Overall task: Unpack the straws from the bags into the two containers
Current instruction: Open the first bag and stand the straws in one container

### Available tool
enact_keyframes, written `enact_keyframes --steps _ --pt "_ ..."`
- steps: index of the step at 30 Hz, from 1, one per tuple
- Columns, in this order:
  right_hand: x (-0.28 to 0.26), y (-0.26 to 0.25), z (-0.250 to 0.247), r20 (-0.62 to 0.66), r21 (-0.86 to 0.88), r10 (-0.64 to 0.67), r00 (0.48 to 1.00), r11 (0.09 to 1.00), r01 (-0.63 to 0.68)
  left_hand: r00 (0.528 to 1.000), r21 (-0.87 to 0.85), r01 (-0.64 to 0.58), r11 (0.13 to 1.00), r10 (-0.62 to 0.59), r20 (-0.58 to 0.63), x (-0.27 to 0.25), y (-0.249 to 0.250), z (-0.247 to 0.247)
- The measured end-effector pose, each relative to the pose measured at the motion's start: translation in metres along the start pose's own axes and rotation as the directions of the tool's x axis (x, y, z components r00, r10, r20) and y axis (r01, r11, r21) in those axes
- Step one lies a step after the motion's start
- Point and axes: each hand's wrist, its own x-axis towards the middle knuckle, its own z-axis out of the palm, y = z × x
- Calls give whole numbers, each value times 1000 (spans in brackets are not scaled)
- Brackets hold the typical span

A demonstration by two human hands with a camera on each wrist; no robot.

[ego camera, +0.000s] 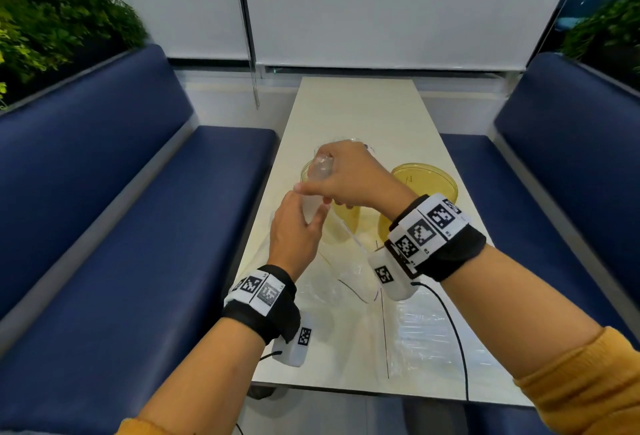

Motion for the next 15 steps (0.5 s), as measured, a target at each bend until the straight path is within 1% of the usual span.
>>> enact_keyframes --steps 3,4,5,7,8,9,11,13,15 --pt "-1 6 17 -150 153 -15 989 987 38 1000 -74 -15 997 14 -8 5 3 -1" --pt "-2 7 24 -175 155 -17 984 987 44 1000 -102 -7 995 6 -10 6 3 -1" --pt "-4 7 30 -185 107 -32 982 993 52 1000 -131 9 991 -11 -13 7 4 -2" --pt "-7 6 42 -173 -40 -66 983 997 60 999 -177 35 984 -39 -17 6 3 -4" --pt "-6 6 45 -167 -76 -75 983 995 63 999 -183 46 982 -50 -16 5 3 -5" --pt "-4 7 44 -165 -76 -75 983 995 63 998 -177 63 982 -65 -8 4 2 -5" --pt "5 5 32 -169 -25 -71 983 997 68 995 -139 97 985 -97 12 2 -3 -8" --pt "14 -4 8 -187 7 -100 977 995 103 993 -75 121 990 -119 26 -1 -7 -11" --pt "25 -12 -23 -241 32 -144 960 987 156 990 -62 133 989 -131 47 -4 -11 -14"
